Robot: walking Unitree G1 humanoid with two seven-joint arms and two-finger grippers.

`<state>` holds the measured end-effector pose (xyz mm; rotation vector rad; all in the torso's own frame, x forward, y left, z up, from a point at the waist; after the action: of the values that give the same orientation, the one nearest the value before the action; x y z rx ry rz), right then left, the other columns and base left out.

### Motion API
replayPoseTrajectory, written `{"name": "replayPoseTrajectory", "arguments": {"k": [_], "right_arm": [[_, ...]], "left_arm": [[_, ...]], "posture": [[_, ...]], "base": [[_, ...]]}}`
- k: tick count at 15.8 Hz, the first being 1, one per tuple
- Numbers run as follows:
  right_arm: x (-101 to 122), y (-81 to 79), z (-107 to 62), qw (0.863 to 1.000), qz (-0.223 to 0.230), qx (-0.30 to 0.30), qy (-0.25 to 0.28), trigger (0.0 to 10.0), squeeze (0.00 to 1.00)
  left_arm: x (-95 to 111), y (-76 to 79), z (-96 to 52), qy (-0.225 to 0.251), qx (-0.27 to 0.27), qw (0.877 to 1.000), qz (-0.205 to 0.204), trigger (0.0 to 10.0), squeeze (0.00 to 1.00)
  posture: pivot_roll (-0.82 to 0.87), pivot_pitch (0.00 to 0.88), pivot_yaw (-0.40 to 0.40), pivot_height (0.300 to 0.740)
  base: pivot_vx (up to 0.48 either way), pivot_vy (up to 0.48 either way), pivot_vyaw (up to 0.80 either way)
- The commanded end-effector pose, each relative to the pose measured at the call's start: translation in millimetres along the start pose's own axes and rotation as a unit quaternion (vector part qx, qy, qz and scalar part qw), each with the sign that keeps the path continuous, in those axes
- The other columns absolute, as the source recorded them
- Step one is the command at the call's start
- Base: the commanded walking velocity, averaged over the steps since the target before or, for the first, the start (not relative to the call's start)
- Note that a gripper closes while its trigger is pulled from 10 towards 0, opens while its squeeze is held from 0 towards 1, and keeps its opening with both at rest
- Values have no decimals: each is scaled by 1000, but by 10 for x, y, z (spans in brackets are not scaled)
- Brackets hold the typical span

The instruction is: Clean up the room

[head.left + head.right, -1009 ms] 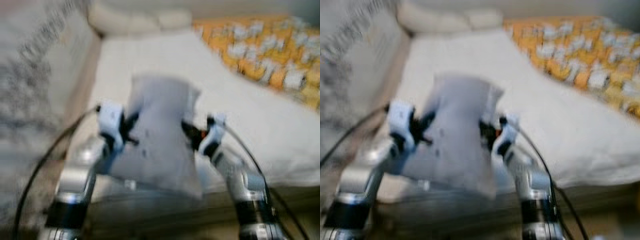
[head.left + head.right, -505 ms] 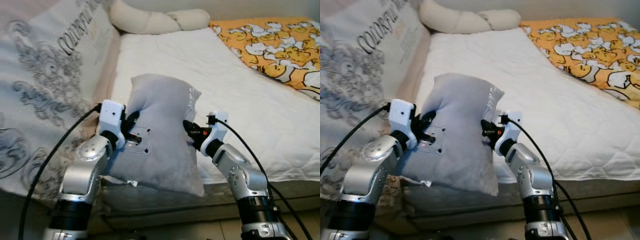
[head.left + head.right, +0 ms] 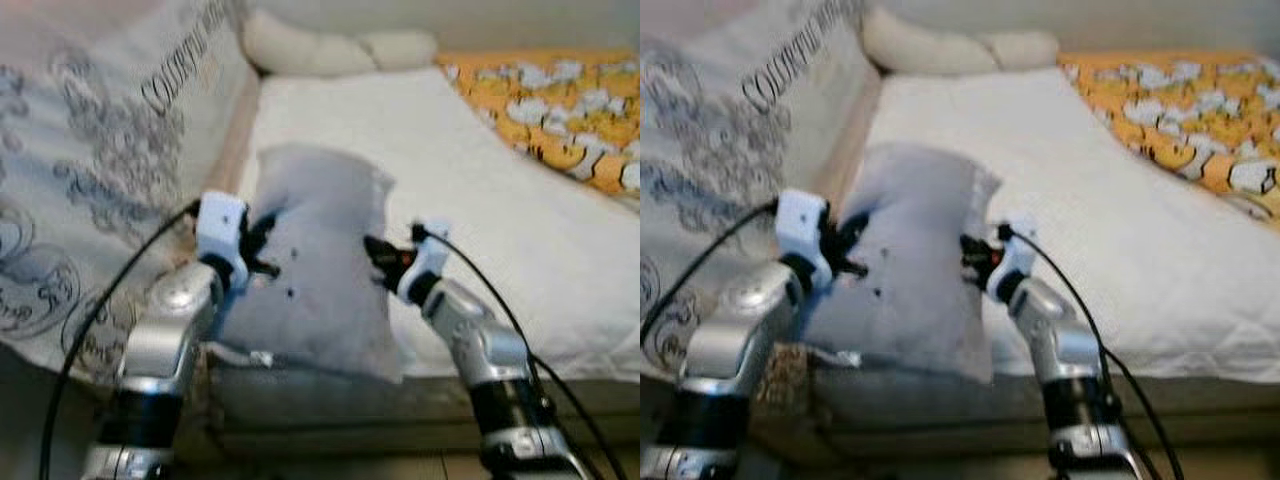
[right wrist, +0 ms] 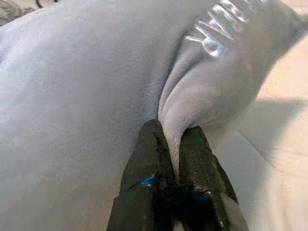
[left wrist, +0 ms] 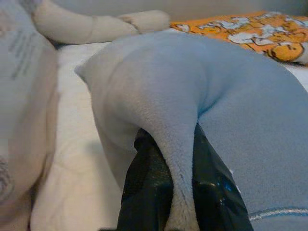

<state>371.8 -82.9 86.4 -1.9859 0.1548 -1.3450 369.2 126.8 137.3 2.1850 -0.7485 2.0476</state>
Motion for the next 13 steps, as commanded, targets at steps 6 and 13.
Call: {"name": "replayPoseTrajectory", "arguments": {"k": [6, 13], "right_arm": [[-9, -78, 31, 999, -27, 25, -12, 10000, 0], [-34, -75, 11, 999, -23, 31, -15, 10000, 0]], "left_arm": [[145, -79, 30, 22, 13, 1000, 11, 10000, 0], [135, -54, 30, 23, -9, 999, 25, 10000, 0]], "posture": [[-8, 0, 59, 740], [-16, 0, 77, 740]], "base": [[345, 0, 352], [244, 0, 0]]}}
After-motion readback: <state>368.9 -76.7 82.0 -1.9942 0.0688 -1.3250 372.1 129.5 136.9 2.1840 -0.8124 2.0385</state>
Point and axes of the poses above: a point about 5 cm out from each wrist's last joint towards the gripper, its own z axis pointing out of the wrist towards the gripper, its own x axis along the axis of the wrist's last joint, y = z × x, the point moved 6 cm from there along z, pointing out of the wrist towards the gripper, and after that the axes turned 15 degrees about z, right-handed, at the moved point
